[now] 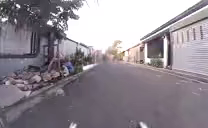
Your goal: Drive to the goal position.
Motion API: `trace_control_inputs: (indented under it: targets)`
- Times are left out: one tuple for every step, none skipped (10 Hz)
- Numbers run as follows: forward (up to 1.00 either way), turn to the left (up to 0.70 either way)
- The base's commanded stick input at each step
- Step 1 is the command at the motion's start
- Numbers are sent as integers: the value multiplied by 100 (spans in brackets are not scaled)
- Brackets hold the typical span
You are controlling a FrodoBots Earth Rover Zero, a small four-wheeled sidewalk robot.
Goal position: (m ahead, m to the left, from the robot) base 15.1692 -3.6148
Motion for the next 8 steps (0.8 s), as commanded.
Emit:
trace_control_inputs:
  targets:
    - [70,-35]
    - [70,-35]
    - [70,-35]
    - [70,-13]
    - [70,-5]
    - [70,0]
    - [70,0]
    - [70,0]
